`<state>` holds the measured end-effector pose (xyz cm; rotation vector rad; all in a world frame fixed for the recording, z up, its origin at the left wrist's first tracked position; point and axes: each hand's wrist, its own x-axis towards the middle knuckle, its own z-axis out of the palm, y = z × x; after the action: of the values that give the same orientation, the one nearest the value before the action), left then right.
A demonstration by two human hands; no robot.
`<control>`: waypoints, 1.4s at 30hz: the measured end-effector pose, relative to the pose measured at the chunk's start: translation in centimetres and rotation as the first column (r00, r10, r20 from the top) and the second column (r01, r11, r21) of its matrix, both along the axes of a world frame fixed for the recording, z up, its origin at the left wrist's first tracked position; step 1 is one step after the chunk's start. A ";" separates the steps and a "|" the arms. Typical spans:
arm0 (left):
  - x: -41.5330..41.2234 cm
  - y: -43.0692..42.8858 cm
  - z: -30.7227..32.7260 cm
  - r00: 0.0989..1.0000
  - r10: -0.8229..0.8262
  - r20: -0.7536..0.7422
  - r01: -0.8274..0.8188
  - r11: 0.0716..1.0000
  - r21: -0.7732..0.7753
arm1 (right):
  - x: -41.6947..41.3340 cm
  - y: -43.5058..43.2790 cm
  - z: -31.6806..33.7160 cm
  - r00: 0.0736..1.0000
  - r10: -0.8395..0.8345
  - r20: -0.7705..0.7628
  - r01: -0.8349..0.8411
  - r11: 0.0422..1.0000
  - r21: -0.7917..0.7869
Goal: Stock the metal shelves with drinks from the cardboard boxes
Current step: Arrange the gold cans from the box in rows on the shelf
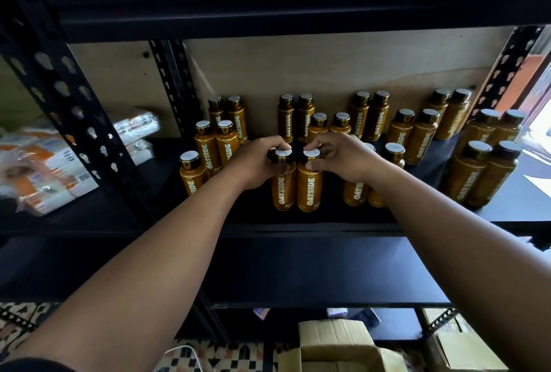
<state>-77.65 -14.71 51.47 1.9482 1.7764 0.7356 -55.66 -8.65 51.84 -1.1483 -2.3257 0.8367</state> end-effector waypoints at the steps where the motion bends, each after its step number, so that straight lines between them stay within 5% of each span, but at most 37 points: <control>1: 0.0 0.0 0.0 1.000 -0.001 0.000 0.001 1.000 0.002 | 0.0 0.0 0.0 1.000 -0.002 0.003 0.002 1.000 0.001; 16: -0.3 0.2 -0.6 1.000 -0.005 -0.002 0.005 1.000 0.029 | 0.0 0.3 0.0 1.000 -0.008 0.022 0.008 1.000 0.003; 33: -1.0 1.3 2.9 0.986 -0.134 -0.104 0.123 0.987 -0.105 | 0.1 1.2 3.2 0.940 0.077 0.334 -0.089 0.996 0.021; 42: -0.6 5.0 5.4 0.982 -0.156 -0.103 0.152 0.987 -0.042 | 2.3 5.5 6.5 0.940 -0.016 0.341 -0.026 0.992 0.120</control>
<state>-78.28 -9.68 56.86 2.1086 1.6619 0.5564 -53.38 -3.20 58.38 -1.3213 -2.6153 0.5173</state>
